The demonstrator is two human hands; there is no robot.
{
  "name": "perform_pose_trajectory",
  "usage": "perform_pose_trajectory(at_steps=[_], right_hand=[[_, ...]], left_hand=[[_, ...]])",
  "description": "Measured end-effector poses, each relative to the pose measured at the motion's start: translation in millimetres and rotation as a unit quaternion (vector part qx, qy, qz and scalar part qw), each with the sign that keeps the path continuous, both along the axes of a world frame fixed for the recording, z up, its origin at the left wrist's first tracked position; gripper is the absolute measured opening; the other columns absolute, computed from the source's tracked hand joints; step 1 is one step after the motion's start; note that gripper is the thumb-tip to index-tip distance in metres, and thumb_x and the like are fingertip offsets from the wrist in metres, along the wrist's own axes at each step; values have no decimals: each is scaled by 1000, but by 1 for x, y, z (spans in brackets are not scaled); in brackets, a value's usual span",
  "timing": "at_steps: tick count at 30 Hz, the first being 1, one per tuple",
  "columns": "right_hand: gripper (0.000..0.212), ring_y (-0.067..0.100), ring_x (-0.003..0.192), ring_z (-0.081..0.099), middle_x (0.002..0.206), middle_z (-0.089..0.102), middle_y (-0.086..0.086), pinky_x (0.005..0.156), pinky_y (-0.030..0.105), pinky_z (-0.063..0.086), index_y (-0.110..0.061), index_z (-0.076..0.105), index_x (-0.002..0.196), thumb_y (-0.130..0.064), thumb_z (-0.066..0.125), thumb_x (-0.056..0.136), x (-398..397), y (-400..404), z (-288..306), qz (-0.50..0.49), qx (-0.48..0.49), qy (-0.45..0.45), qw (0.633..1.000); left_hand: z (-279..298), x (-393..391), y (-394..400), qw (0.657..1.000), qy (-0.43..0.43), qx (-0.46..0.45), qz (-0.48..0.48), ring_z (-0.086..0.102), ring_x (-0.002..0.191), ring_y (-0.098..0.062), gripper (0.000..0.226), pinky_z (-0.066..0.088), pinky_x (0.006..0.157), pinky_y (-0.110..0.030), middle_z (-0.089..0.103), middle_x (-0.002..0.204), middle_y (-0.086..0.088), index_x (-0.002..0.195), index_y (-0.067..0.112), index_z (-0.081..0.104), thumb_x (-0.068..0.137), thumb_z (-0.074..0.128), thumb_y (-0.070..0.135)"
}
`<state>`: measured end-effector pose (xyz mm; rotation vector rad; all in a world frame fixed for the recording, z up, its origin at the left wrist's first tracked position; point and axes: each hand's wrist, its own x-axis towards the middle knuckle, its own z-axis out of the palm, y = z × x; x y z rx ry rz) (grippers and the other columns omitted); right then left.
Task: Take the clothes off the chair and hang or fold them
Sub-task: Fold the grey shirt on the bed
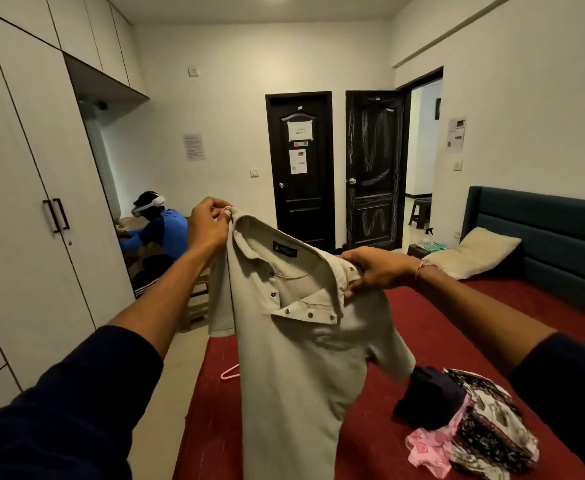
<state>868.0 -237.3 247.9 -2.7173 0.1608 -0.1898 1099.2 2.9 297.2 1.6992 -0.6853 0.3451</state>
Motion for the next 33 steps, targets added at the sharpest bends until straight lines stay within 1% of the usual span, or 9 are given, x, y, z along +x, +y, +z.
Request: perform_pose_trajectory(at_steps=[2, 6, 12, 15, 17, 20, 24, 29, 33], right_hand=[[32, 18, 92, 63, 100, 67, 3, 79, 36, 54, -14, 68, 104, -42, 73, 88, -3, 1, 6, -24, -53, -42, 997], [23, 18, 78, 57, 85, 63, 4, 65, 28, 42, -12, 63, 92, -33, 59, 100, -13, 8, 6, -74, -34, -199, 977], [41, 16, 65, 54, 74, 61, 0, 59, 36, 51, -16, 59, 85, -55, 56, 94, -13, 27, -8, -213, -168, -295, 916], [61, 13, 55, 47, 63, 54, 1, 49, 28, 44, -19, 52, 69, -77, 45, 85, -18, 44, -13, -275, -215, -295, 889], [77, 10, 48, 39, 54, 44, -3, 45, 22, 35, -20, 46, 60, -93, 26, 76, -25, 58, -13, -302, -223, -299, 877], [88, 10, 44, 38, 47, 39, -4, 44, 22, 37, -20, 44, 53, -101, 12, 69, -37, 62, -14, -323, -229, -304, 867], [90, 13, 43, 40, 44, 38, -2, 46, 23, 39, -20, 42, 49, -103, 13, 67, -58, 65, -17, -320, -222, -297, 872], [91, 18, 47, 45, 46, 40, -1, 49, 28, 45, -16, 41, 48, -103, 22, 67, -90, 71, -29, -323, -238, -295, 867], [87, 16, 45, 39, 45, 36, -2, 48, 24, 36, -17, 41, 48, -100, 31, 71, -113, 73, -37, -320, -241, -286, 870]], left_hand=[[-4, -2, 3, 998, -32, 7, 60, 64, 100, -23, 9, 54, 91, -38, 68, 105, -7, 104, 13, 65, 98, 58, 10], [-11, -6, 11, 993, -32, 3, 115, 60, 97, -23, 18, 48, 82, -33, 64, 108, -10, 110, 7, 64, 102, 53, 18], [-22, -24, 15, 983, 51, 55, 168, 54, 93, -31, 26, 40, 78, -37, 63, 109, -18, 112, 4, 66, 105, 43, 12], [-32, -39, 21, 982, 61, 71, 167, 53, 98, -33, 24, 38, 79, -37, 58, 112, -19, 118, 2, 58, 105, 38, 8], [-42, -50, 30, 984, 12, 78, 158, 53, 90, -31, 20, 39, 73, -39, 57, 104, -19, 113, 3, 51, 106, 35, 11], [-60, -57, 50, 977, -135, 111, 123, 53, 77, -27, 23, 39, 64, -40, 54, 87, -11, 103, 9, 44, 109, 30, 26], [-74, -65, 76, 952, -263, 136, 82, 53, 65, -27, 28, 36, 55, -36, 56, 75, -10, 95, 14, 43, 108, 32, 35], [-82, -94, 94, 924, -319, 153, 143, 57, 58, -33, 35, 39, 50, -37, 60, 70, -16, 92, 11, 51, 107, 37, 40], [-92, -113, 103, 907, -358, 178, 133, 55, 54, -29, 32, 41, 48, -35, 61, 68, -15, 94, 10, 56, 106, 42, 36]])
